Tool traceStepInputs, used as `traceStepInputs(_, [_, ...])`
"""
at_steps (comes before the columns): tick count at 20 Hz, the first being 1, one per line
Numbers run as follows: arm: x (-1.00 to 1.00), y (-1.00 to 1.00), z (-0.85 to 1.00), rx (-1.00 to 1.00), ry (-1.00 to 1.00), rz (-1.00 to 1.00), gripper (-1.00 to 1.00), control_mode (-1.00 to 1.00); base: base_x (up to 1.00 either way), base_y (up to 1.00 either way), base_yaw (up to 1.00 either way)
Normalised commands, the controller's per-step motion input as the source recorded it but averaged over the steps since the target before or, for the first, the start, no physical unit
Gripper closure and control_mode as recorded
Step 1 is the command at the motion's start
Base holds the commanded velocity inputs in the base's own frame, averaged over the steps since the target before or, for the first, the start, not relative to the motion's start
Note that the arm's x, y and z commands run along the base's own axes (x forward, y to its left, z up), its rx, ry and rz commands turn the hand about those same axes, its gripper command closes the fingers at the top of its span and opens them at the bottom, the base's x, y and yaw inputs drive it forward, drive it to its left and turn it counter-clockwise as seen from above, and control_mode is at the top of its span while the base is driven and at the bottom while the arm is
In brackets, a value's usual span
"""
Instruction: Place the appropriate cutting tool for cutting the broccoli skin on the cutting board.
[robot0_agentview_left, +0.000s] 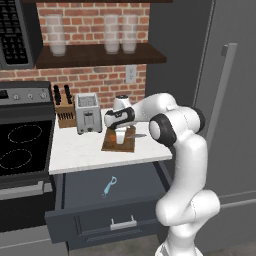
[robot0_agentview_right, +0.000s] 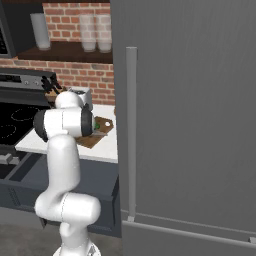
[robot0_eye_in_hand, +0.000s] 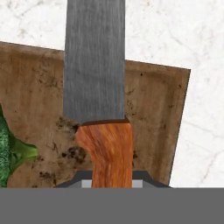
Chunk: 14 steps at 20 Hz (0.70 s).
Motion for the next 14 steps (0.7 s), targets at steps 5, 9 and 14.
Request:
traceStepInputs(5, [0.04, 0.00, -0.35, -0.01, 0.03, 0.00, 1.00, -1.00, 0.00, 0.00, 0.00])
traceStepInputs(9, [0.00, 0.00, -0.40, 0.00, 0.03, 0.00, 1.00, -1.00, 0.00, 0.00, 0.00])
traceStepInputs(14, [-0.04, -0.03, -0.27, 0.00, 0.01, 0.00, -1.00, -1.00, 0.00, 0.00, 0.00])
